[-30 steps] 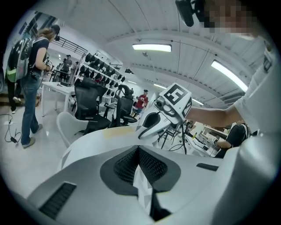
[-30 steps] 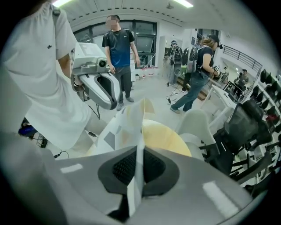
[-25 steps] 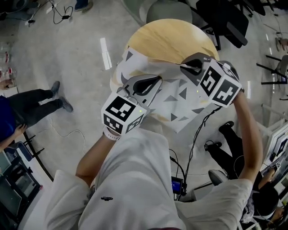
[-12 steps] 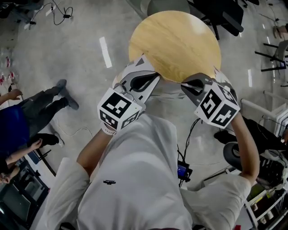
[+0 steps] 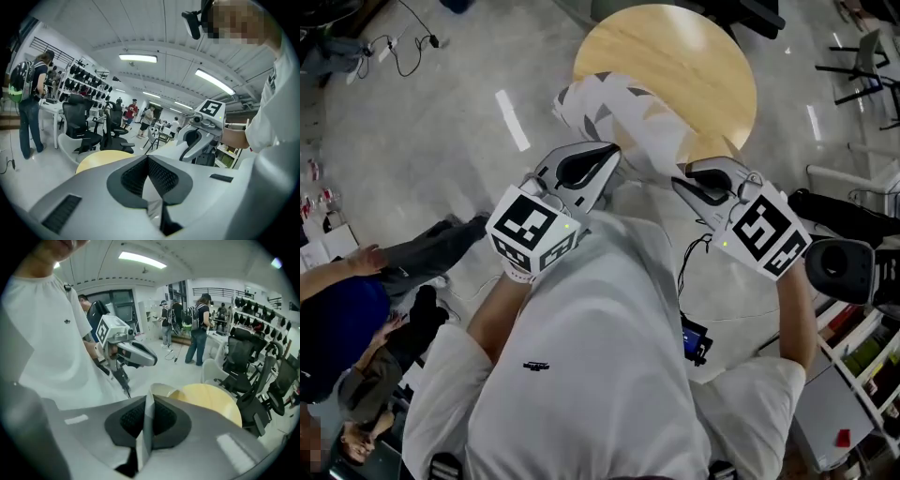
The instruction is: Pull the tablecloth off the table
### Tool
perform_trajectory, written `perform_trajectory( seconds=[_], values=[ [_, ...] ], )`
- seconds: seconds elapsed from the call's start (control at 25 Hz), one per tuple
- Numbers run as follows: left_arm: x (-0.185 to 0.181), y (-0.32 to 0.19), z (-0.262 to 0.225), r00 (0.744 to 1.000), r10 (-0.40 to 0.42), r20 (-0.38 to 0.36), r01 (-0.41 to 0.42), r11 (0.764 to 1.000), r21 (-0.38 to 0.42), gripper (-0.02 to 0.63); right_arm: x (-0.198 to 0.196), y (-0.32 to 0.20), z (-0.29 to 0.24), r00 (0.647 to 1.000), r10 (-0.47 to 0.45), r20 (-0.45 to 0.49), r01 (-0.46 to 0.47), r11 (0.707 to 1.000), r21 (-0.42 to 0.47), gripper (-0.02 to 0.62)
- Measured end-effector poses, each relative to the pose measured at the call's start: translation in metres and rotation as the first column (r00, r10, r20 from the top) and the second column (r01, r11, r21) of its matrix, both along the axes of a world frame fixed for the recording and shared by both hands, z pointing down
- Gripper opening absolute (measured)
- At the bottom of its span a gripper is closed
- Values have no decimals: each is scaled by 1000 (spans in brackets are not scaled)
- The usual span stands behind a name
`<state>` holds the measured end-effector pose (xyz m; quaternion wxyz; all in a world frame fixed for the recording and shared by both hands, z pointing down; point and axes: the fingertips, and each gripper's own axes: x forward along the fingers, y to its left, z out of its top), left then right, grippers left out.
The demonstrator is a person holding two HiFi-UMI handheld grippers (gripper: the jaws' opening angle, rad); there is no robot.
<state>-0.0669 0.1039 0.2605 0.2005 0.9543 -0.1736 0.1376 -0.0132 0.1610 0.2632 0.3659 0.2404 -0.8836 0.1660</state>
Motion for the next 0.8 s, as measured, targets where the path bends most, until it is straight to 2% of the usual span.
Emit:
perform_trajectory(
  seconds=[0.12,0.24,0.6,0.8],
  values=[
    [-7,2,-5,1000,-12,-20,13,1000,3,8,-8,0,-21,997,61,55,-63,997,36,12],
    [-10,0,-12,999,-28,-36,28,1000,9,8,-16,2,-39,990,90,107,-94,995,32,12],
    [-31,-1,-22,997,-70,-34,71,997,31,8,-54,13,-41,978,89,191,-96,995,26,12],
    [-27,-2,-25,996,-81,-32,82,996,39,8,-66,20,-25,973,15,228,-23,999,34,12]
  ],
)
